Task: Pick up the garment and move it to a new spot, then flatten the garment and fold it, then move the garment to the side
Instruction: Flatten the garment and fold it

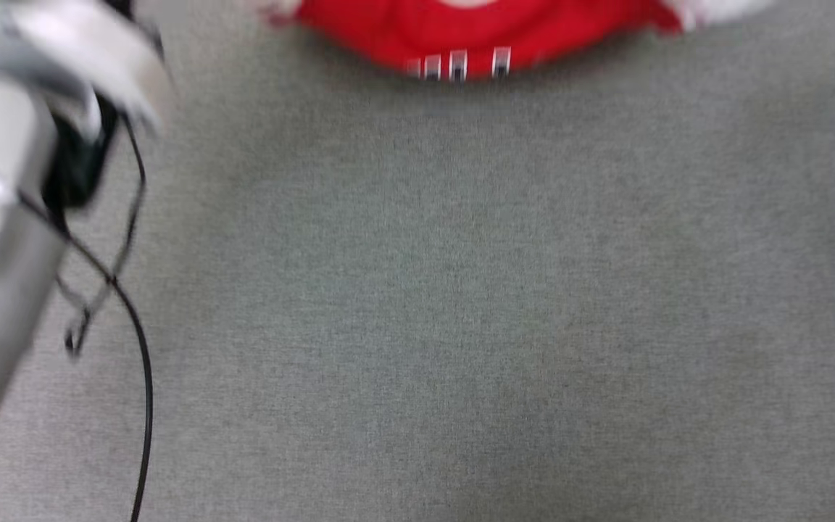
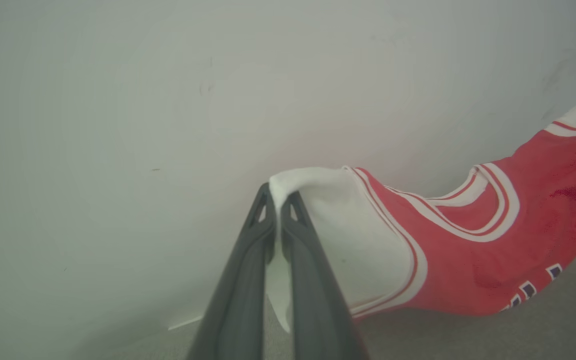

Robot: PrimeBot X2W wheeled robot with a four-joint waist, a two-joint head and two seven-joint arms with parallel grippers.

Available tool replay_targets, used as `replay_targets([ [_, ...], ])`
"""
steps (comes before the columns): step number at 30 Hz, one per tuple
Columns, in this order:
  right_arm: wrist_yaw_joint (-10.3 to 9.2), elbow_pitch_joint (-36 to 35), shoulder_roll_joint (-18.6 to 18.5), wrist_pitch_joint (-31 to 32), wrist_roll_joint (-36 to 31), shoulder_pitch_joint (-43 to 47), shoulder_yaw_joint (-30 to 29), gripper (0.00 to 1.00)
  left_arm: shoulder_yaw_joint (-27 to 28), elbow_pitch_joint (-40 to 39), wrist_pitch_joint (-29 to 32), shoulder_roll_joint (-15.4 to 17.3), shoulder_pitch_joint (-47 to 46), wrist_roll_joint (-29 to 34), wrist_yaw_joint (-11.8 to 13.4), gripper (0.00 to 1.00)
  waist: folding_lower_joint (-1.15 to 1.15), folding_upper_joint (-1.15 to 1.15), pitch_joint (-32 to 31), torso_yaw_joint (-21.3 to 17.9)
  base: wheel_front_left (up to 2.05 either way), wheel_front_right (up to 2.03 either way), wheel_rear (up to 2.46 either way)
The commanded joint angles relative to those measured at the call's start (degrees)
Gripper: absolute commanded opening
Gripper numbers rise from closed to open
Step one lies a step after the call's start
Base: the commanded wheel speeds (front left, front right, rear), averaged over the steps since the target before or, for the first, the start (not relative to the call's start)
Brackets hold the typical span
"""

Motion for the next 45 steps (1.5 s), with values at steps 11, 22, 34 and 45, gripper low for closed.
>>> replay_targets([
  [11, -0.09, -8.91, -1.71, -0.87, 1.55, 30.31, -2.06, 0.00, 0.47, -14.95, -0.41, 6.88, 33.79, -8.07, 9.45, 0.00, 0.00, 0.00, -11.66, -0.83, 0.00, 0.00, 0.00],
  [22, -0.09, -11.62, 0.76, 1.73, -0.01, 52.13, -8.09, 0.00, 1.35, -18.65, -2.00, 8.68, 54.37, -15.11, 14.11, 0.00, 0.00, 0.00, -18.96, -1.51, 0.00, 0.00, 0.00],
  [34, -0.09, -11.47, 3.35, 2.12, -0.61, 68.92, -15.30, 0.00, 2.42, -18.51, -3.47, 7.17, 67.28, -19.41, 15.36, 0.00, 0.00, 0.00, -23.22, -1.66, 0.00, 0.00, 0.00],
  [45, -0.09, -12.51, 6.32, 2.45, -1.74, 72.99, -20.40, 0.18, 3.71, -18.32, -4.03, 5.61, 69.48, -18.35, 14.50, 0.00, 0.00, 0.00, -23.79, -1.26, 0.00, 0.00, 0.00],
])
